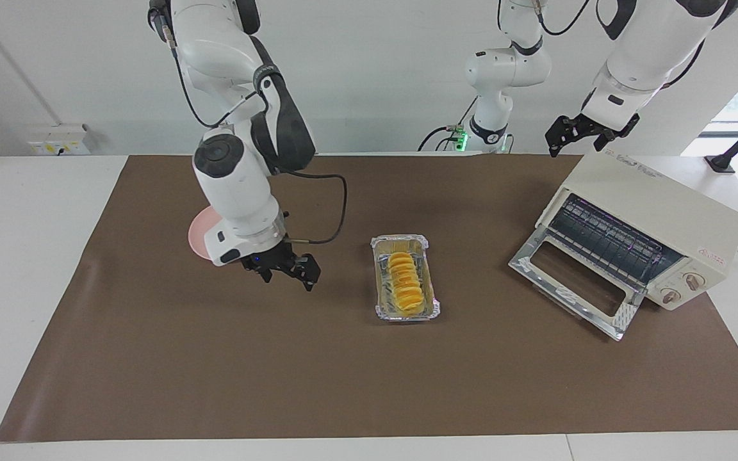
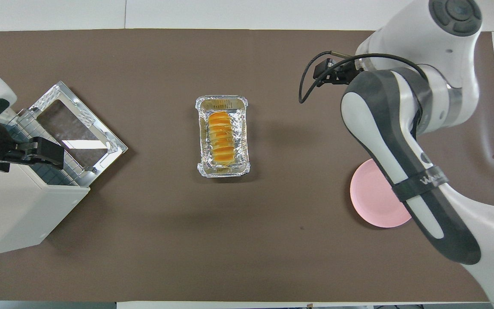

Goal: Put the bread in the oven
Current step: 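Grasp the foil tray with the left gripper while the right gripper withdraws, then carry the foil tray with the left gripper into the toaster oven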

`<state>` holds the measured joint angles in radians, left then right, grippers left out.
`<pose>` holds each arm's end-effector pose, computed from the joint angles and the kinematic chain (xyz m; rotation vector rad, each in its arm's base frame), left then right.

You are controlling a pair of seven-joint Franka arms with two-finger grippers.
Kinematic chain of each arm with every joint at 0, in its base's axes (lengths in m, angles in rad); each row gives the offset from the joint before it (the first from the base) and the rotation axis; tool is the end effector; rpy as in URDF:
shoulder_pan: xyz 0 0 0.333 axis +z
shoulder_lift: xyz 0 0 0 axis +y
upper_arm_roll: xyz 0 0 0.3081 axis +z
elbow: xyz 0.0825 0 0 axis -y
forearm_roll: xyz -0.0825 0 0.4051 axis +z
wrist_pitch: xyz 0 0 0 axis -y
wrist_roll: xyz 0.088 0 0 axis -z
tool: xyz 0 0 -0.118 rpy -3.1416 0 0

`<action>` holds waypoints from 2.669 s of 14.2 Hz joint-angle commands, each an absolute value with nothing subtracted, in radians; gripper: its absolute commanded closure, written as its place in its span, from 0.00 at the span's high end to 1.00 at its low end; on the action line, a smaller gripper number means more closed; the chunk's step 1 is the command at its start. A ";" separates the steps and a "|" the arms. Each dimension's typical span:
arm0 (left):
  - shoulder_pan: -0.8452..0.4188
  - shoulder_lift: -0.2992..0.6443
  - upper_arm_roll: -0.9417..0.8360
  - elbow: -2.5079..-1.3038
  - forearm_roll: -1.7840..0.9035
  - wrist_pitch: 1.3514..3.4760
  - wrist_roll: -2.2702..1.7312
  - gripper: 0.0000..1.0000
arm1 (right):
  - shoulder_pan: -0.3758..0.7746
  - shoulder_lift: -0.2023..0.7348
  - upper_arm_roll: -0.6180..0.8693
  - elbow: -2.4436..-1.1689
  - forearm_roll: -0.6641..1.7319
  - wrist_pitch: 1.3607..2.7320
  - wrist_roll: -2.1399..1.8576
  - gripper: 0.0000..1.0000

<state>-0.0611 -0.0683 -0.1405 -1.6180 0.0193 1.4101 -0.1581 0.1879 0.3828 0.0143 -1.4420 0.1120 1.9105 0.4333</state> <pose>0.5246 -0.1072 0.6076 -3.0808 0.0628 0.2050 0.6865 0.1487 0.4566 -2.9809 0.3976 -0.0696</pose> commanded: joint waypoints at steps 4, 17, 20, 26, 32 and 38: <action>-0.289 0.222 -0.137 -1.306 -0.089 1.410 -0.444 1.00 | -0.049 0.278 0.023 -1.480 0.132 1.763 0.050 1.00; -0.611 0.534 -0.118 -1.396 0.044 1.853 -0.755 0.96 | -0.146 -0.004 0.012 -1.589 0.005 1.477 -0.223 1.00; -0.611 0.545 -0.118 -1.454 0.052 1.946 -0.767 0.84 | -0.111 -0.112 0.009 -1.770 0.005 1.560 -0.219 1.00; -0.611 0.558 -0.118 -1.486 0.052 2.046 -0.808 0.58 | -0.086 -0.091 -0.037 -1.748 -0.003 1.618 -0.232 1.00; -0.612 0.558 -0.117 -1.537 0.052 2.089 -0.830 0.54 | -0.087 -0.051 -0.031 -1.640 -0.006 1.485 -0.224 1.00; -0.624 0.560 -0.117 -1.554 0.054 2.108 -0.851 0.00 | -0.084 -0.049 -0.034 -1.620 -0.009 1.451 -0.222 1.00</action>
<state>-0.6131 0.5671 -0.1285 -1.5309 0.0311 2.0707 -0.8297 -0.0845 -0.0663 -0.0312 -1.6437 -0.0072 1.4680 -0.2075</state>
